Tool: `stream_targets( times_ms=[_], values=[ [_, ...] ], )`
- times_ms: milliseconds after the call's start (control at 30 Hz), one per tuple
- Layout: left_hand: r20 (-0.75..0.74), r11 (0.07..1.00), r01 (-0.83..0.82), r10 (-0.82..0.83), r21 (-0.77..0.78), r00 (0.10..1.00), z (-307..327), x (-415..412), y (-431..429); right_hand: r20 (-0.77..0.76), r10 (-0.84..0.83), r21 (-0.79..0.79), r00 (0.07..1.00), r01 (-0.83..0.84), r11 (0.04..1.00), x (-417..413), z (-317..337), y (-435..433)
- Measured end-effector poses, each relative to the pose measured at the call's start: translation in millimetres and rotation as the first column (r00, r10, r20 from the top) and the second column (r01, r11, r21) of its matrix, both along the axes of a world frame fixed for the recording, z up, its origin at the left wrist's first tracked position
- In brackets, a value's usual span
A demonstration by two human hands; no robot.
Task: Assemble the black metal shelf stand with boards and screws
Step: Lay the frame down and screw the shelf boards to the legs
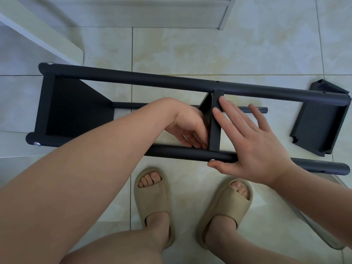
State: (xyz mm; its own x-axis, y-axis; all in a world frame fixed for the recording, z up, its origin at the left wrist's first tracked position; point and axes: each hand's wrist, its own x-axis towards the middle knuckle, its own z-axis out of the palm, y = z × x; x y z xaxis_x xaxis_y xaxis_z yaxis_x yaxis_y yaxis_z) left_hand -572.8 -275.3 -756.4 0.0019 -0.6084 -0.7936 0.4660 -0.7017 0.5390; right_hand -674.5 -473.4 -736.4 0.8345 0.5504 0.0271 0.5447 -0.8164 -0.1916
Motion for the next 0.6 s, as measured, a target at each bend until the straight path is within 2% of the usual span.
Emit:
stream_targets(
  times_ms=[333,500,600],
  values=[
    [-0.007,0.999,-0.047,0.047,0.005,0.999,1.7,1.4,2.9,0.005,0.005,-0.002,1.0,-0.005,1.0,0.0,0.1,0.7],
    [0.006,0.998,0.066,-0.066,0.012,0.998,3.0,0.3,2.4,0.005,0.001,-0.005,1.0,-0.001,1.0,-0.1,1.3,1.4],
    [0.025,0.998,0.062,-0.063,0.021,0.998,2.1,0.8,0.4,0.003,-0.003,-0.005,1.0,0.003,1.0,-0.2,2.0,1.7]
  ],
)
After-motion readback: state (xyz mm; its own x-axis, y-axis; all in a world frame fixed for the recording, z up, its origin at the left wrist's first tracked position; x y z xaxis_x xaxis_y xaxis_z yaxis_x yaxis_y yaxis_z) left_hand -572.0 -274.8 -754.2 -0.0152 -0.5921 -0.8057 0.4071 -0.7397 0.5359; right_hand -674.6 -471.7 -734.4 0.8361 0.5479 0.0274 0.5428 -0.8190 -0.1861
